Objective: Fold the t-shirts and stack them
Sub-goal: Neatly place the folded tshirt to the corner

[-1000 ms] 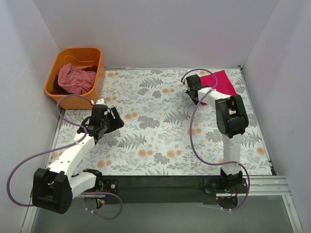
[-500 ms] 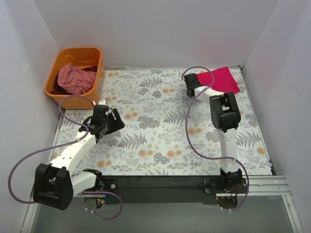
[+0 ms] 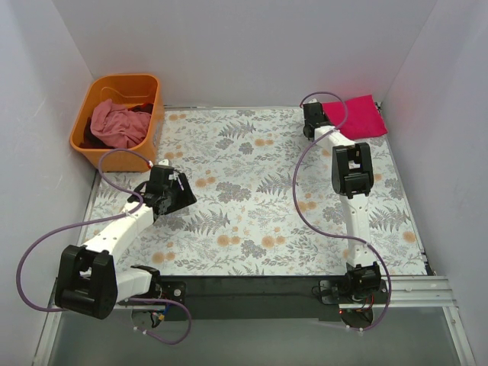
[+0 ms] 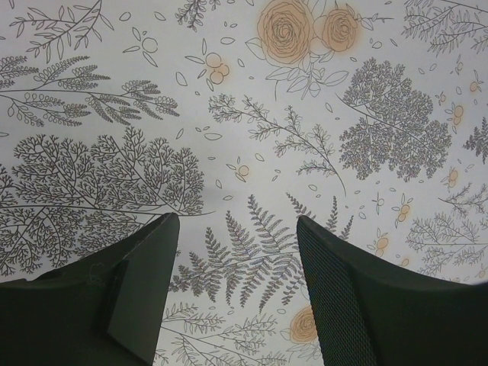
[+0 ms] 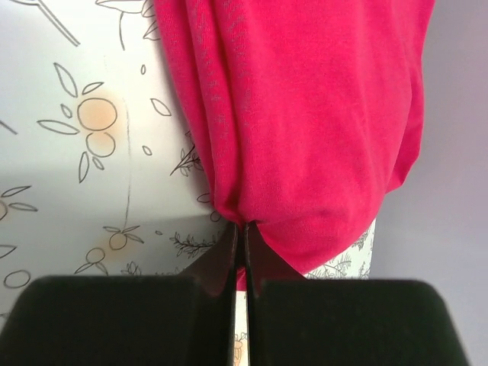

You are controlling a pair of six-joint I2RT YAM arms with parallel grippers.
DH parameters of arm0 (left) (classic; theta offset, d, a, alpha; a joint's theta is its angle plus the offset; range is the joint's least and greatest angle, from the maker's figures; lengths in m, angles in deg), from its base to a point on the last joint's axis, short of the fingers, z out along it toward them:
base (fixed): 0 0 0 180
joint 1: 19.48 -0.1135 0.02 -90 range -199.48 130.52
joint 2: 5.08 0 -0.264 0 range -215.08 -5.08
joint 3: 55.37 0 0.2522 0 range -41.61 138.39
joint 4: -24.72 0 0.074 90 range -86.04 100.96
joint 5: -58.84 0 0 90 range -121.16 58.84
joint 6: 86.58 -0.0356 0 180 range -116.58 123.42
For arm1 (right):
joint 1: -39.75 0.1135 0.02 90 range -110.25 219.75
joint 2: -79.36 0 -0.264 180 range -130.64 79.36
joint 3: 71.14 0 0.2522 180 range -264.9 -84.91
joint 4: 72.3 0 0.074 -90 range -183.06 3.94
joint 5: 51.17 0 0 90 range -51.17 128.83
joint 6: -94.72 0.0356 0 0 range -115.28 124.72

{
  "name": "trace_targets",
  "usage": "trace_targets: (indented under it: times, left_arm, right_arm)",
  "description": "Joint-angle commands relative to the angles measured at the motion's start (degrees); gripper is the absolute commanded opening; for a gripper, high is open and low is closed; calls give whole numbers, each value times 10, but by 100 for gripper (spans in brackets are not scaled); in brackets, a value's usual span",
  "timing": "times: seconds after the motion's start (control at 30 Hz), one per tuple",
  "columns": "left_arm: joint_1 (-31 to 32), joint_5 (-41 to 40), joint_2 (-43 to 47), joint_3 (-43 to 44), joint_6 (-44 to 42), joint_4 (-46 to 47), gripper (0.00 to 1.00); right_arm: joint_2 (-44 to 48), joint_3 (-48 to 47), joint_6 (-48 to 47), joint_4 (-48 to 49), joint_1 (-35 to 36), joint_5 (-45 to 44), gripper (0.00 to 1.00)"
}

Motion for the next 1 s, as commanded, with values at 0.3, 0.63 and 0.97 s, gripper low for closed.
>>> trace_targets:
  times: [0.3,0.63,0.97]
  left_arm:
    - [3,-5,1,-4,-6,8,62]
    - [3,-11,4,-5,-5,9,61]
    - [4,-12,15,-4,-6,11,62]
  right_arm:
    - [-30,-34,-13,-15,5,13,3]
    - [-46,-70,-49,7,21,25,6]
    - [9,9,-72,45,26,0,50]
